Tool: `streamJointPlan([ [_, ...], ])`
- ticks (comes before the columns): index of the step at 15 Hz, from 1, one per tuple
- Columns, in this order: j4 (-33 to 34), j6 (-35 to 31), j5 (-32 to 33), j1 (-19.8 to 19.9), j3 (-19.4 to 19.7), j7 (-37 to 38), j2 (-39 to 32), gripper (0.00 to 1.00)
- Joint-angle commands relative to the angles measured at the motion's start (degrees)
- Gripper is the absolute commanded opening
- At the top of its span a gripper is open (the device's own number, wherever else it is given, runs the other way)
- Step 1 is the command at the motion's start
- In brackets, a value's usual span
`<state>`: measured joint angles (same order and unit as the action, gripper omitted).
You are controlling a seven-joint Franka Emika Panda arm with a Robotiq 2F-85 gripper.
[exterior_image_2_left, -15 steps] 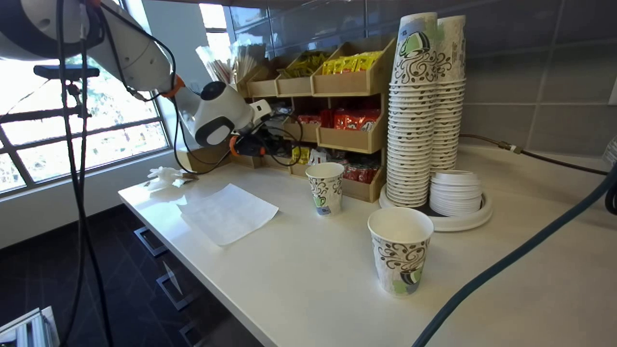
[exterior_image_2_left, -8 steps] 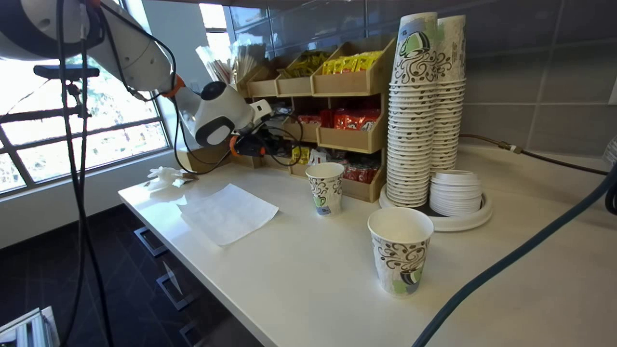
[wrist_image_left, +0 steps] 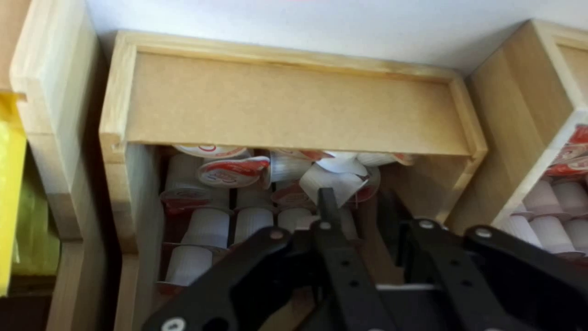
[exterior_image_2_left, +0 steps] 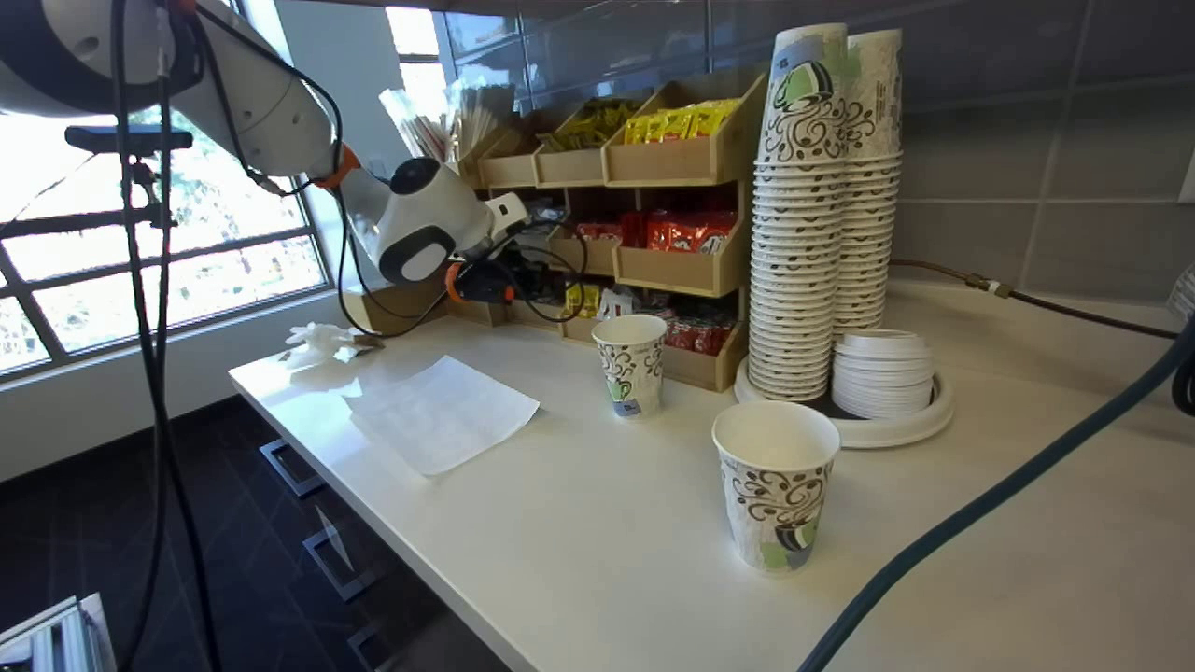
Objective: Take the tiny cup off of the rack
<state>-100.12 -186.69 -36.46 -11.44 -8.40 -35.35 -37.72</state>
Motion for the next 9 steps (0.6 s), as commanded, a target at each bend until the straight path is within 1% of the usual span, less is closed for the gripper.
streamJointPlan([
  [1, 1.97, -0.82, 0.66, 0.77, -1.04, -0.71, -1.12, 0.62],
  [2, 2.1, -0.81, 0.69, 0.73, -1.06, -0.71, -1.22, 0.68],
  [3, 2.24, -0.75, 0.7, 0.72, -1.12, -0.69, -1.32, 0.7],
  [5, 2.45, -0.71, 0.72, 0.66, -1.18, -0.68, -1.56, 0.59],
  [6, 2.58, -0.72, 0.73, 0.62, -1.16, -0.66, -1.73, 0.47],
  [9, 2.98, -0.69, 0.77, 0.58, -1.27, -0.7, -2.12, 0.33],
])
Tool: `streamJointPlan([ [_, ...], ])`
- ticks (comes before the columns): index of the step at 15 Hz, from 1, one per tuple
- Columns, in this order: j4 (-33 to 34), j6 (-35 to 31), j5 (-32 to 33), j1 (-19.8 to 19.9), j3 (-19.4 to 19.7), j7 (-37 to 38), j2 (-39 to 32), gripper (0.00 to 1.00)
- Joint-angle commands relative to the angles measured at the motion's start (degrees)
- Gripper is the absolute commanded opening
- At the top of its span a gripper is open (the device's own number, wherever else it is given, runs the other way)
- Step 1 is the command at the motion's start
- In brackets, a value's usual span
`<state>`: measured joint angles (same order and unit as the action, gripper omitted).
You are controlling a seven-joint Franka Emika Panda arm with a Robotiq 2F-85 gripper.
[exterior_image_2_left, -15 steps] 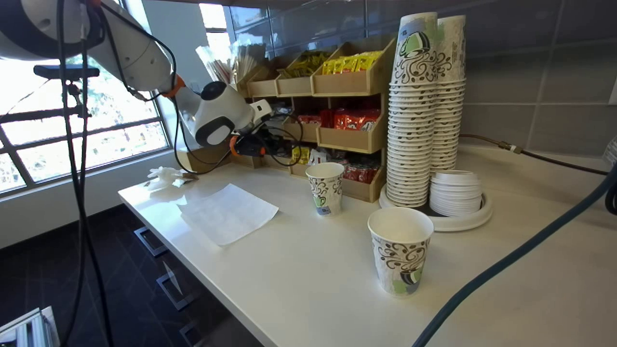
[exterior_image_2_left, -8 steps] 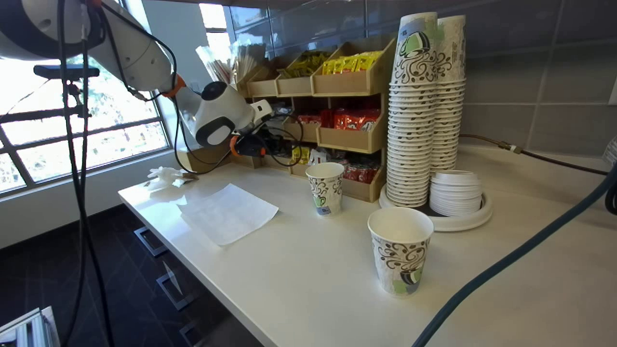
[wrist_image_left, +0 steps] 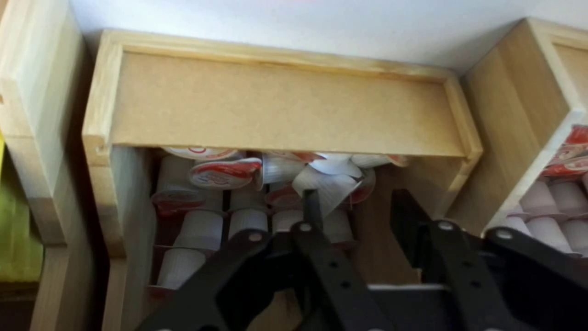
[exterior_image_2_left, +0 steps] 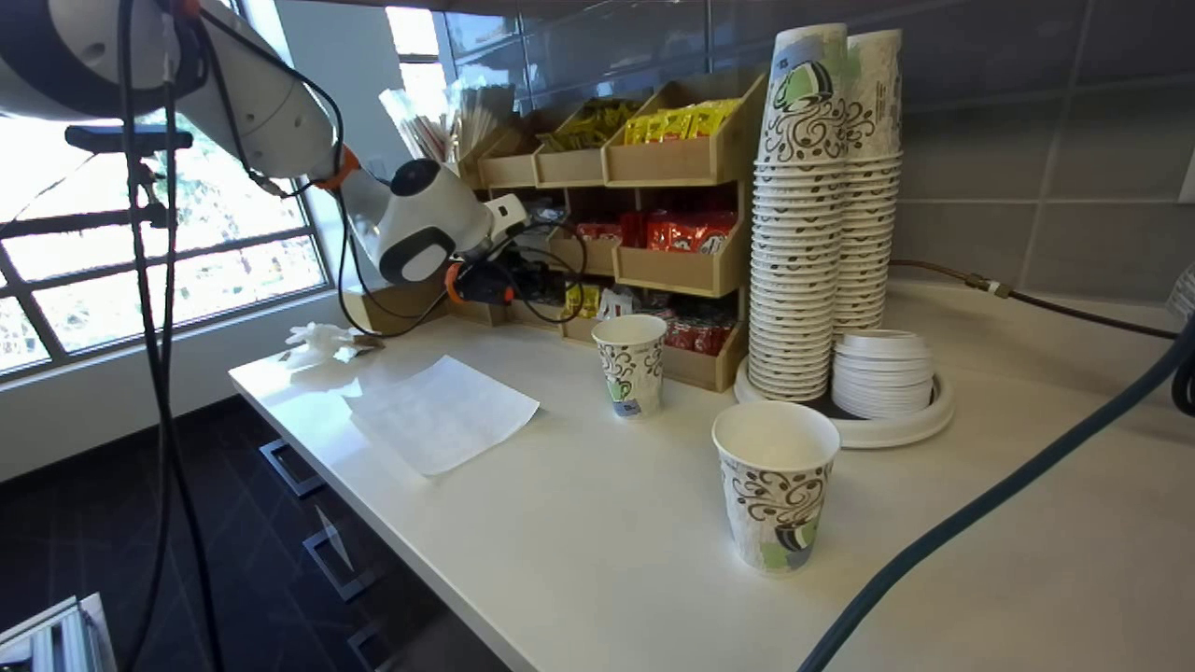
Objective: Take the tiny cup off of the rack
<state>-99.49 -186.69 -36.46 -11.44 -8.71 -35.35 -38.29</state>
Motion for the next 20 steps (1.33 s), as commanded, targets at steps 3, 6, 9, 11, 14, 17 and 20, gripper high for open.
streamJointPlan([
  [3, 2.64, -0.65, 0.78, 0.5, -0.96, -0.71, -1.77, 0.19],
  [6, 2.91, -0.58, 0.79, 0.45, -0.87, -0.7, -2.01, 0.15],
  [9, 3.0, -0.49, 0.78, 0.4, -0.79, -0.67, -2.1, 0.18],
  [11, 3.07, -0.46, 0.82, 0.35, -0.78, -0.68, -2.16, 0.22],
  [14, 3.14, -0.4, 0.74, 0.17, -0.55, -0.53, -2.25, 0.21],
  [17, 3.1, -0.09, 0.53, -0.24, -0.07, -0.15, -2.14, 0.23],
  [20, 3.1, 0.02, 0.44, -0.54, 0.57, 0.06, -2.2, 0.2],
])
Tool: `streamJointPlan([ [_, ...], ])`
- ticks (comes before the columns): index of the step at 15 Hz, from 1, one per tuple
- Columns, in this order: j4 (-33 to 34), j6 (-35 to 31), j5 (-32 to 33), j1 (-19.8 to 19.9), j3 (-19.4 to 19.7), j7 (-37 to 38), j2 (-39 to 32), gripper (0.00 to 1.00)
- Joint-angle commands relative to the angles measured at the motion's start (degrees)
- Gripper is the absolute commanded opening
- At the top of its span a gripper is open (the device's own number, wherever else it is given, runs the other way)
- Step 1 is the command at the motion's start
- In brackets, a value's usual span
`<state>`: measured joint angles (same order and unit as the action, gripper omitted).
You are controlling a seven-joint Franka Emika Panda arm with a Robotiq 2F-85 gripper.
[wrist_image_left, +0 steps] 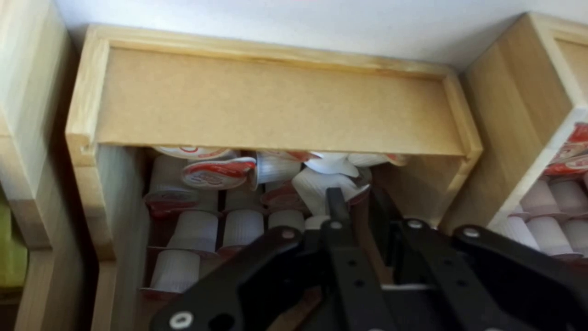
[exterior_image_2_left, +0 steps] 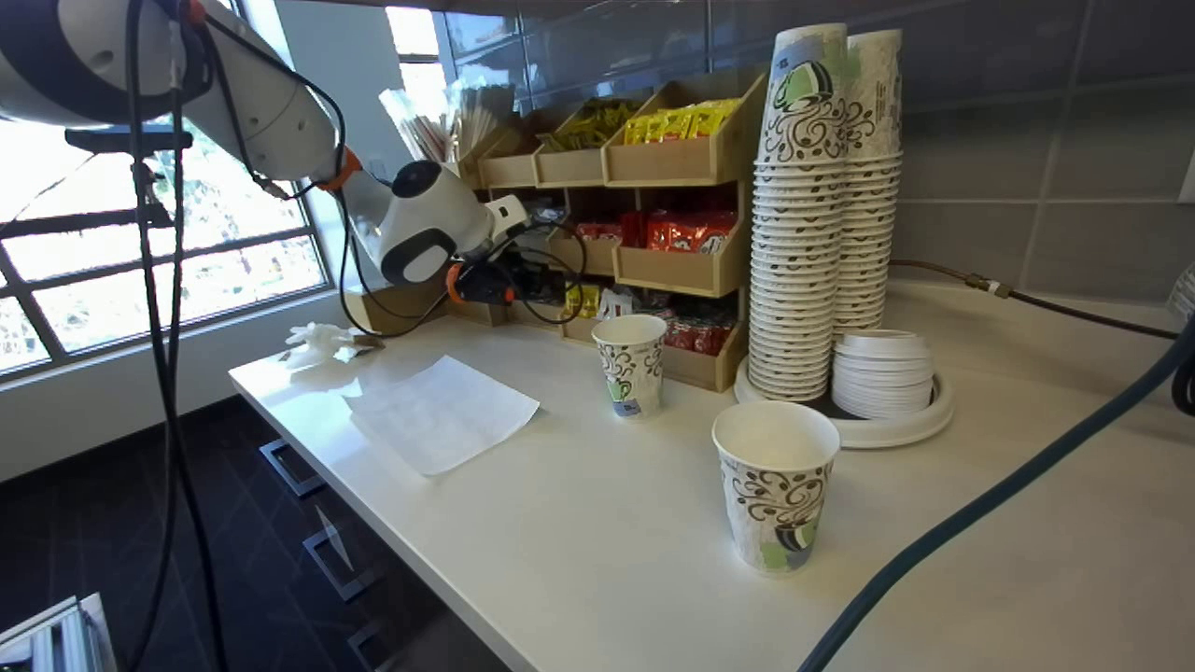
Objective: Take the tiny cup off of the rack
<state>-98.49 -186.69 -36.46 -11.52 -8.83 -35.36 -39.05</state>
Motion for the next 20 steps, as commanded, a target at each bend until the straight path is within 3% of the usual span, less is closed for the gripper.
streamJointPlan([
  [1, 2.14, 0.02, 0.44, -0.48, 0.77, 0.07, -1.47, 0.21],
  [4, 2.26, 0.13, 0.35, -1.0, 1.76, 0.34, -1.61, 0.24],
  [6, 2.35, 0.22, 0.39, -1.14, 2.02, 0.32, -1.67, 0.42],
  [8, 2.48, 0.34, 0.35, -1.37, 2.51, 0.44, -1.86, 0.51],
  [9, 2.57, 0.36, 0.32, -1.57, 2.85, 0.51, -1.98, 0.51],
  [11, 2.82, 0.42, 0.3, -1.76, 3.21, 0.51, -2.22, 0.27],
  [12, 2.87, 0.41, 0.29, -1.9, 3.45, 0.52, -2.28, 0.25],
  [15, 3.07, 0.43, 0.25, -2.13, 3.92, 0.56, -2.41, 0.02],
  [20, 3.43, 0.38, 0.24, -1.88, 3.59, 0.36, -2.51, 0.0],
])
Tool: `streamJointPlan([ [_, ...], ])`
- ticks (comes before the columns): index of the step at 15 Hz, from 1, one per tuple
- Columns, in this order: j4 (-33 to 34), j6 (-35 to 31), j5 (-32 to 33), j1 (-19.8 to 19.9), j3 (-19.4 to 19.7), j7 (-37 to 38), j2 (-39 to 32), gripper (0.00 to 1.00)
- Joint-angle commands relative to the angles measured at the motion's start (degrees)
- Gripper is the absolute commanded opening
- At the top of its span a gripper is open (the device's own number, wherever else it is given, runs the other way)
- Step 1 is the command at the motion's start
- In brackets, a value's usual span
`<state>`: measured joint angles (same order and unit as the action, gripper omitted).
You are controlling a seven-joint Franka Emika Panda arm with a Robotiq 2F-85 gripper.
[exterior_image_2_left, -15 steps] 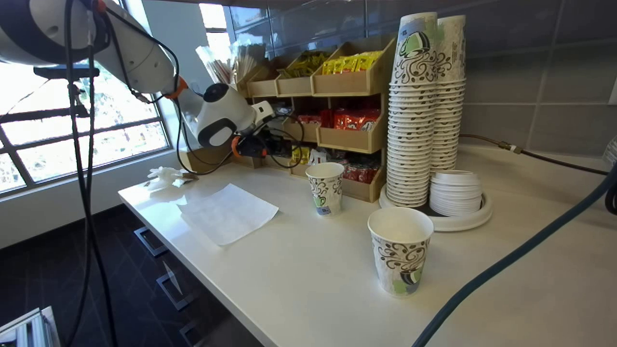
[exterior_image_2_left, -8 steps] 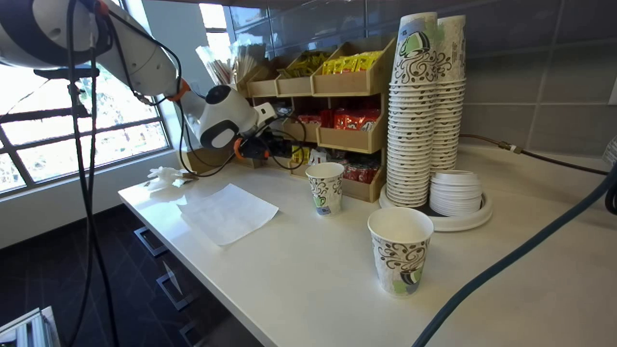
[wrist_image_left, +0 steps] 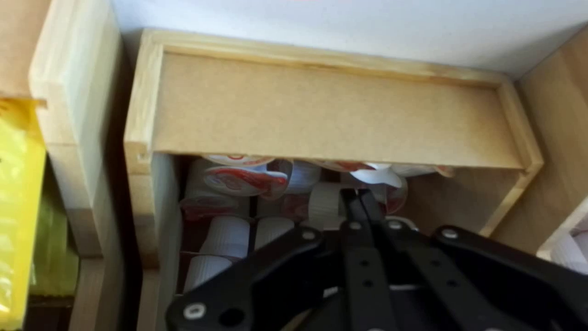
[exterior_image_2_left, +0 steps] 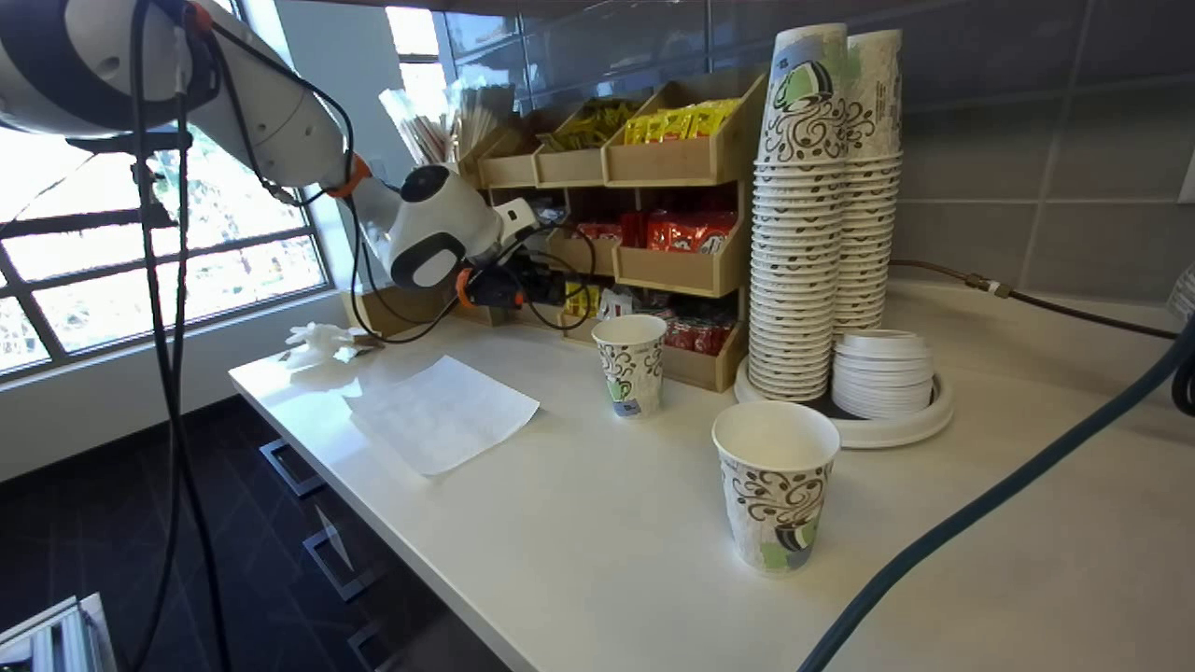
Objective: Take the tiny cup off of the rack
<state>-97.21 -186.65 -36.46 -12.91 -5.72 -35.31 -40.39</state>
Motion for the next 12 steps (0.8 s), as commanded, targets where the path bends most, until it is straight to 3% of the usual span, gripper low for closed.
streamJointPlan([
  [1, 2.04, 0.16, 0.24, -0.11, 0.03, 0.16, -1.03, 0.0],
  [12, -3.8, -0.02, -0.87, 6.1, -6.08, -0.37, 3.94, 0.0],
])
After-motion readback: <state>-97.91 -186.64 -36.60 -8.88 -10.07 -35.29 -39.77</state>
